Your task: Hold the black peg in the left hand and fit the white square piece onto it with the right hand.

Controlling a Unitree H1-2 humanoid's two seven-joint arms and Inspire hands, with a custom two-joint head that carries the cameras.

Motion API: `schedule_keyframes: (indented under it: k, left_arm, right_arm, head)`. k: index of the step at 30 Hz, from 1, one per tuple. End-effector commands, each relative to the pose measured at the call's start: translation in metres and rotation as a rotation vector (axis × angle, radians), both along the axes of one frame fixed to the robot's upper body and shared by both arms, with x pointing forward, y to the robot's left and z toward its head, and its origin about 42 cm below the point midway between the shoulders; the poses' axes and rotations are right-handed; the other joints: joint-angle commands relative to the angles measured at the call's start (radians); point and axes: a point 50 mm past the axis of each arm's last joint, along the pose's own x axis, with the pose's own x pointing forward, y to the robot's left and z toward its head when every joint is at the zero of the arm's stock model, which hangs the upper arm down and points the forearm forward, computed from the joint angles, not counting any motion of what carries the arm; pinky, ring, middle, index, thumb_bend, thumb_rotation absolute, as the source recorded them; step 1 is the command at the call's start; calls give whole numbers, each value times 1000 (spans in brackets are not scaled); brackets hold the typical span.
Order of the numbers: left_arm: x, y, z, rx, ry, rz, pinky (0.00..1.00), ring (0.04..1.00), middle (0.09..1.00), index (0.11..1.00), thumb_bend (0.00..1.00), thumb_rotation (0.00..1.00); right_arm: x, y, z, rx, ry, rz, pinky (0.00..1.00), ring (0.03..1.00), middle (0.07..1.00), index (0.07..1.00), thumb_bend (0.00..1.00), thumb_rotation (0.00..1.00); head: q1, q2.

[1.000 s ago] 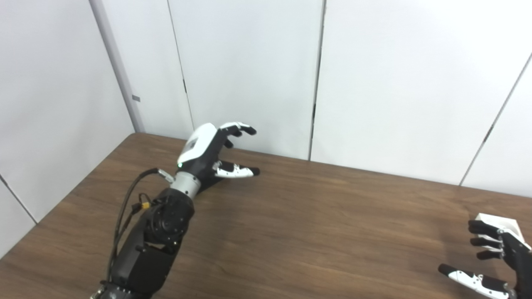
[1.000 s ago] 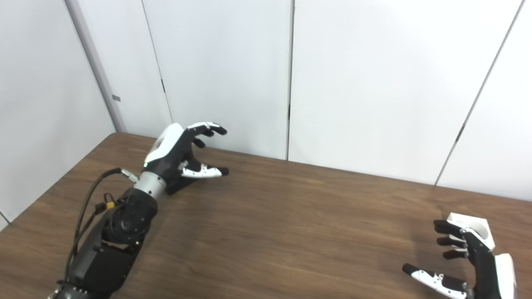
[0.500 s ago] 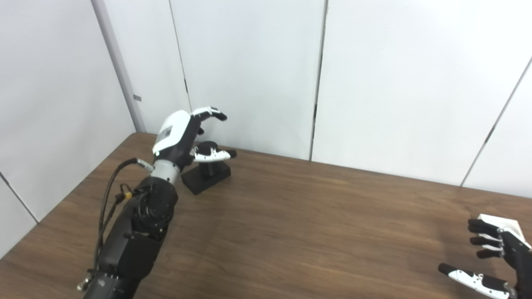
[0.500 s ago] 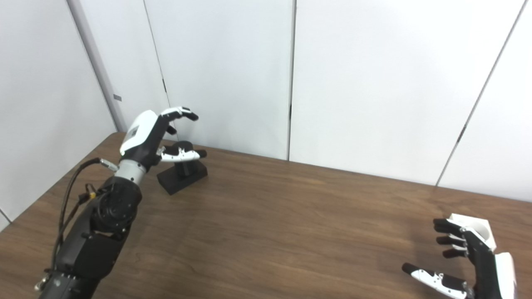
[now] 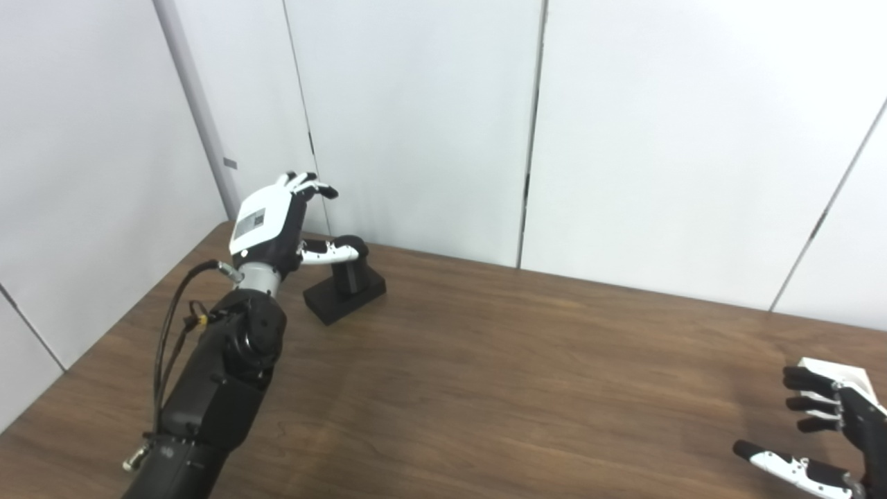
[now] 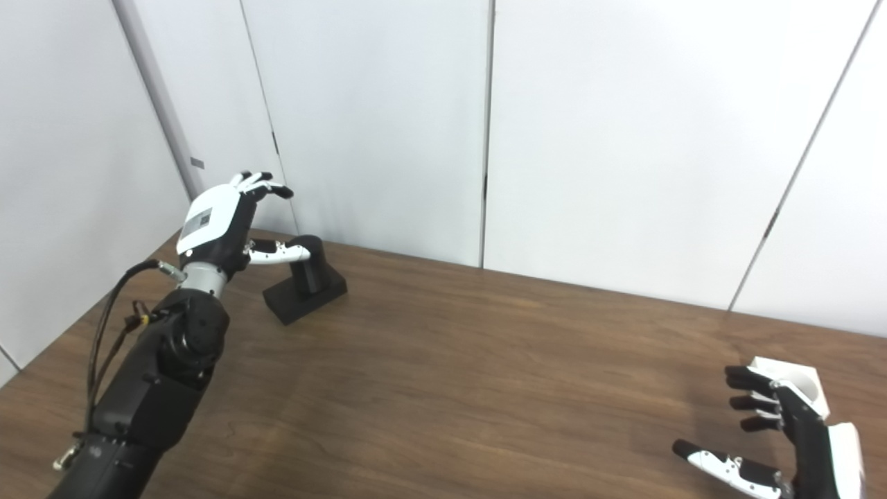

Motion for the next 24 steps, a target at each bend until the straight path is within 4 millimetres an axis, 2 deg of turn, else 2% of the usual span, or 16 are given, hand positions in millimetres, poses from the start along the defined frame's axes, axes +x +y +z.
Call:
schedule_keyframes:
  k: [1, 3, 7, 13, 24]
  left_arm:
    - [11, 9, 33, 62, -70, 43, 844, 1000, 957, 781, 1000, 439]
    - [14, 12, 30, 71, -44, 67, 886, 1000, 979, 799, 1000, 469]
    - [18, 17, 27, 97, 18, 114, 902, 1000, 998, 829, 1000, 519]
    - [20, 21, 21, 130, 88, 145, 855, 1000, 1000, 869, 1000, 578]
    - [22, 19, 10, 131, 221, 106, 927, 1000, 1000, 844, 1000, 643]
  right_arm:
    - [5, 0, 21, -5, -89, 8, 495, 618, 683, 675, 595, 0]
    - [5, 1, 21, -3, -90, 8, 493, 618, 681, 674, 597, 0]
    - [4, 1, 21, -3, -87, 5, 493, 622, 681, 674, 596, 0]
    - [3, 2, 22, -1, -83, 0, 483, 614, 680, 672, 585, 0]
    - [1, 2, 24, 7, -80, 2, 486, 618, 683, 676, 577, 0]
  head:
    - [1, 2]
    - [1, 2]
    - [1, 2]
    - [0, 11]
    - [-2, 20]
